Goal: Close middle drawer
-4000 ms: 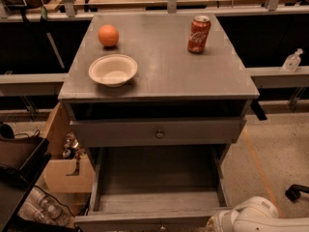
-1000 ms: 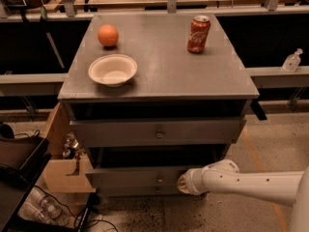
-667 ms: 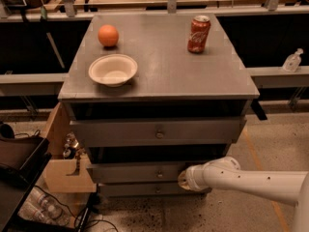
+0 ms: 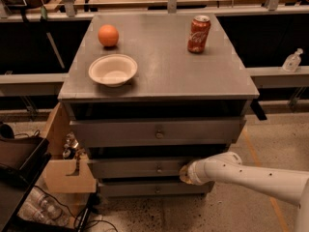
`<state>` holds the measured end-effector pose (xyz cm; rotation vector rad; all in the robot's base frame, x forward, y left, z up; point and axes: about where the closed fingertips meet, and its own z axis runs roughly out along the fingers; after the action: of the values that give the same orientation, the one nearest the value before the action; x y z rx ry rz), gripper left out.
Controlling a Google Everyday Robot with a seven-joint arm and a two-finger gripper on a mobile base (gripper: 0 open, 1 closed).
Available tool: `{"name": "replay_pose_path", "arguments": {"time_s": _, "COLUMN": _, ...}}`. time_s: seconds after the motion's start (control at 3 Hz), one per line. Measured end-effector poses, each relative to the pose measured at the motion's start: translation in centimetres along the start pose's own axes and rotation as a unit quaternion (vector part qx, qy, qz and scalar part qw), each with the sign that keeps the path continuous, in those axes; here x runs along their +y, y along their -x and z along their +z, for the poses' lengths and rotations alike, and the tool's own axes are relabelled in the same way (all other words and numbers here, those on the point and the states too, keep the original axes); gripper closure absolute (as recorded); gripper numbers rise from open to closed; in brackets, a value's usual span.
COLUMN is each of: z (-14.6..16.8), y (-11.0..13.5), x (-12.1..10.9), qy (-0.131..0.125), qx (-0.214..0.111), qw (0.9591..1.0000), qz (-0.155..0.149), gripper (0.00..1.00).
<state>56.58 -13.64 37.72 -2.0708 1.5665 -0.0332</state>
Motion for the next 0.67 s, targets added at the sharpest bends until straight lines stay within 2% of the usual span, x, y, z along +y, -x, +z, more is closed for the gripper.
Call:
{"name": "replay_pose_path", "arguments": {"time_s": 0.33, "z": 0.26, "y": -1.53, "x": -2.00, "qy": -0.007, "qx": -0.003, "qw": 1.0000, "qz": -0.003, "gripper": 1.00}}
{"name": "replay_pose_path", "arguments": {"time_s": 0.67, "z": 0.02, "y": -1.59, "x": -1.63, "qy": -0.008, "qx": -0.003, "qw": 1.0000, "qz": -0.003, "gripper": 1.00}}
